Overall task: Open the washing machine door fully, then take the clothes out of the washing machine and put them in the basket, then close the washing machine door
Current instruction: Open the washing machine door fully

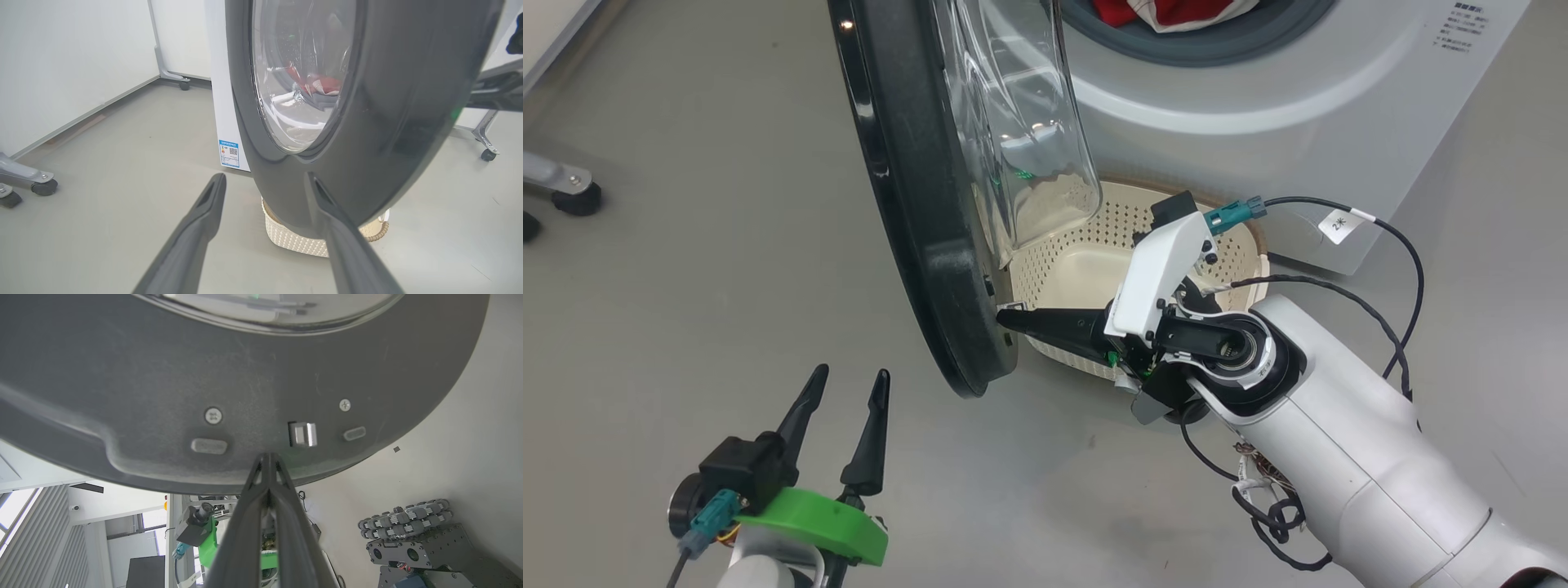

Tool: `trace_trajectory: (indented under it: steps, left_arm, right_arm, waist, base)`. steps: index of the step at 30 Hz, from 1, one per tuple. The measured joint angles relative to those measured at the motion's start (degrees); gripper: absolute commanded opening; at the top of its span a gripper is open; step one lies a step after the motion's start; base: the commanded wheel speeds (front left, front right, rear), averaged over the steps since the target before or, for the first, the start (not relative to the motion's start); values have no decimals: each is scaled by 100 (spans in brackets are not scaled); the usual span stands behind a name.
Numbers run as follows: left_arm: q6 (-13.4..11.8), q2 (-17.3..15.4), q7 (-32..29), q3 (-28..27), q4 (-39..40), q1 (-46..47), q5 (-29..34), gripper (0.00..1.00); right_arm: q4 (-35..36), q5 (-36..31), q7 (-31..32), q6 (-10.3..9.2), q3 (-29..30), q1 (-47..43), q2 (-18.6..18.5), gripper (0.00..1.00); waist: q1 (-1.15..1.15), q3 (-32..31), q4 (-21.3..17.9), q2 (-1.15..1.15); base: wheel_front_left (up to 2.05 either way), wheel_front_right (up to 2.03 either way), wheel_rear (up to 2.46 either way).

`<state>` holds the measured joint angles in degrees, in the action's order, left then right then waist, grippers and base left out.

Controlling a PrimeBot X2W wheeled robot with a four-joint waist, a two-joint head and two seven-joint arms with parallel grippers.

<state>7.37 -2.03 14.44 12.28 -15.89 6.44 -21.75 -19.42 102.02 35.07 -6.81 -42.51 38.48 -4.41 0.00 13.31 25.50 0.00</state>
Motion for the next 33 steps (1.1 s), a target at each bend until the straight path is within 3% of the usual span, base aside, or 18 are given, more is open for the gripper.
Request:
trace_trajectory:
  steps: [5,10,15,19,20,28,30,33]
  left_arm:
    - [0,0,0,-133,-19,0,0,100]
    - [0,0,0,-328,-4,0,0,100]
    - [0,0,0,-531,-18,-14,2,100]
    - [0,-38,0,-758,-11,-181,12,100]
    - [0,-75,0,-864,-8,-292,16,100]
    - [0,-245,0,-1190,145,-590,47,100]
    - [0,-244,0,-1214,177,-657,78,100]
    - [0,-244,0,-1223,229,-698,136,100]
  right_arm:
    - [-36,-7,-226,48,79,43,29,0]
    - [-81,-383,-584,310,210,43,-31,0]
    - [-74,-1057,-1088,631,185,29,-487,0]
    - [-11,-2024,-1541,871,-157,9,-938,0]
    - [45,-2558,-1839,969,-331,-18,-1143,0]
    - [223,-3953,-3052,958,-602,-380,-1629,0]
    - [285,-4602,-3422,845,-783,-450,-1934,0]
    - [339,-5007,-3794,670,-805,-505,-2170,0]
  waist:
    - [0,-99,-42,0]
    - [0,-299,-122,0]
    - [0,-559,-251,0]
    - [0,-767,-406,0]
    - [0,-860,-508,0]
    - [0,-1139,-1017,0]
    - [0,-1206,-1215,0]
    - [0,-1256,-1403,0]
  base:
    - [0,0,0]
    - [0,0,0]
    - [0,0,0]
    - [0,0,0]
    - [0,0,0]
    - [0,0,0]
    - [0,0,0]
    - [0,0,0]
